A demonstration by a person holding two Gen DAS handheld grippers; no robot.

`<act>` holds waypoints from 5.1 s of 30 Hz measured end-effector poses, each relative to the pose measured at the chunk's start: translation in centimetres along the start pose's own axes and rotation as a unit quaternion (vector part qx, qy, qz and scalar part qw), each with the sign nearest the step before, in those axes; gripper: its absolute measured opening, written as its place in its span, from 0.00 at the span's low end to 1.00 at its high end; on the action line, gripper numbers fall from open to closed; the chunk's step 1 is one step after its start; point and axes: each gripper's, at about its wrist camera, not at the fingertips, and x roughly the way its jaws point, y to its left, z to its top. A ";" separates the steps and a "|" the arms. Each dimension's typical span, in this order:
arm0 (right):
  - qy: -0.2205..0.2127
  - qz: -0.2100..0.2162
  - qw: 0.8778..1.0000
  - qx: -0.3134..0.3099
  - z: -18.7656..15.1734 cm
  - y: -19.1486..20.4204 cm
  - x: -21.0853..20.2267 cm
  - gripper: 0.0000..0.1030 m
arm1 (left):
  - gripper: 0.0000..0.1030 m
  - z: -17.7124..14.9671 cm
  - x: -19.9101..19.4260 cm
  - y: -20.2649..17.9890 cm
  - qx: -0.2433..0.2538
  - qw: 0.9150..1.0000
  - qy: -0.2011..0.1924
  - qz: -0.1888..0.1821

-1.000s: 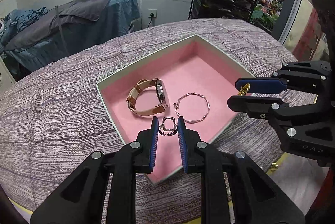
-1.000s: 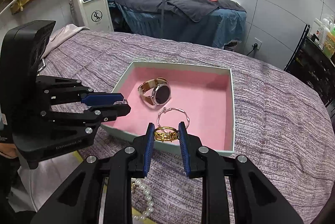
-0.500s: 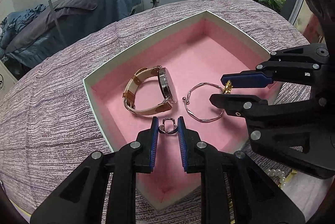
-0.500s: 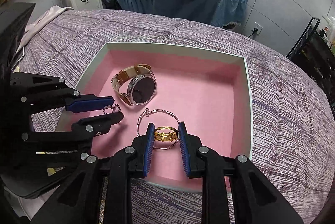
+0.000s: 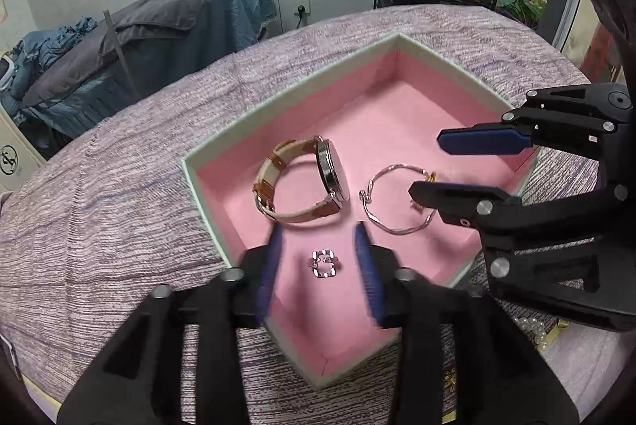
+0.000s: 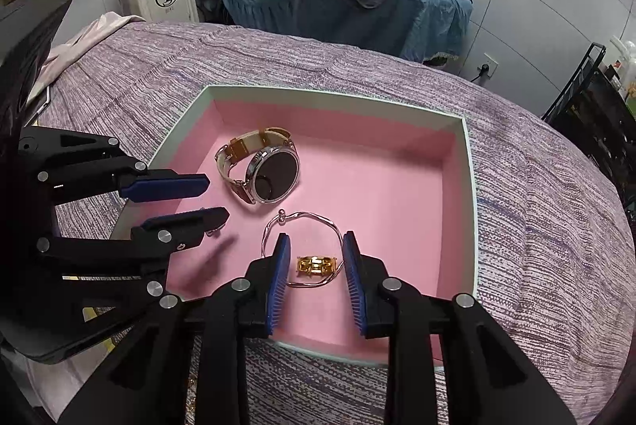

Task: Organize jewelry
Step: 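Open both tools to drop the rings into the box and withdraw, then close the left tool on the gold earring while the right tool grasps another earring, then carry both gold earrings over the pink box with both tools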

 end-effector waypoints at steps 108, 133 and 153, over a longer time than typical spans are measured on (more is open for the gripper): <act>-0.034 0.029 0.997 0.065 -16.1 2.5 -9.3 0.12 | 0.14 -16.5 -10.0 -7.1 -0.057 0.990 -0.076 -0.107; -0.081 0.055 0.995 0.030 -6.2 0.9 -9.8 0.12 | 0.14 -5.0 -8.6 -0.8 -0.049 0.990 -0.092 -0.098; 0.013 0.046 0.995 0.087 1.0 -2.8 0.7 0.12 | 0.14 0.0 0.9 0.0 -0.057 0.991 0.025 -0.117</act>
